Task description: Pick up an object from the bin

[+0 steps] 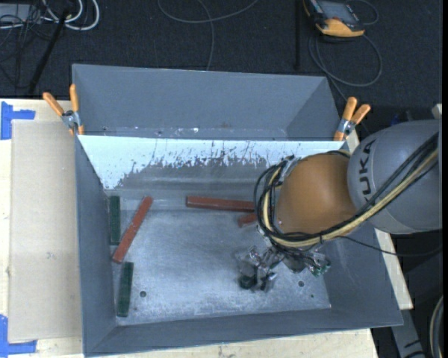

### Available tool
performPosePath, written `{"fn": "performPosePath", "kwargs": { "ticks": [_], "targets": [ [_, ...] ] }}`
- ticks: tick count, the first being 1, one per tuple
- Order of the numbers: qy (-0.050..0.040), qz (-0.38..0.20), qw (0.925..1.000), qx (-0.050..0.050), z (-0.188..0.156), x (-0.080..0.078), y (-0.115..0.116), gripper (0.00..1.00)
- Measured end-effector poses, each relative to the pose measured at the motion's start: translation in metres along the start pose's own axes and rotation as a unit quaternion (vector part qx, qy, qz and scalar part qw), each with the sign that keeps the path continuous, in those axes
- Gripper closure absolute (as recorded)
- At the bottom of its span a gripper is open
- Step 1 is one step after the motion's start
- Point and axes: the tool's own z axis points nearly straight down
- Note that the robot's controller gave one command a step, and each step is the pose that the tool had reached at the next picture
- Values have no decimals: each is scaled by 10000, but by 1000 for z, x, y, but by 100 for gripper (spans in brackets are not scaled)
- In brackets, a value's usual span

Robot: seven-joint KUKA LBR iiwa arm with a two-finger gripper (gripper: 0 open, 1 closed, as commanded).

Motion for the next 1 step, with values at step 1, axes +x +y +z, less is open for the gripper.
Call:
{"fn": "performPosePath", "kwargs": {
  "ticks": [1],
  "targets": [
    [-32,-2081,9781,33,-239,8,-8,100]
  ]
}}
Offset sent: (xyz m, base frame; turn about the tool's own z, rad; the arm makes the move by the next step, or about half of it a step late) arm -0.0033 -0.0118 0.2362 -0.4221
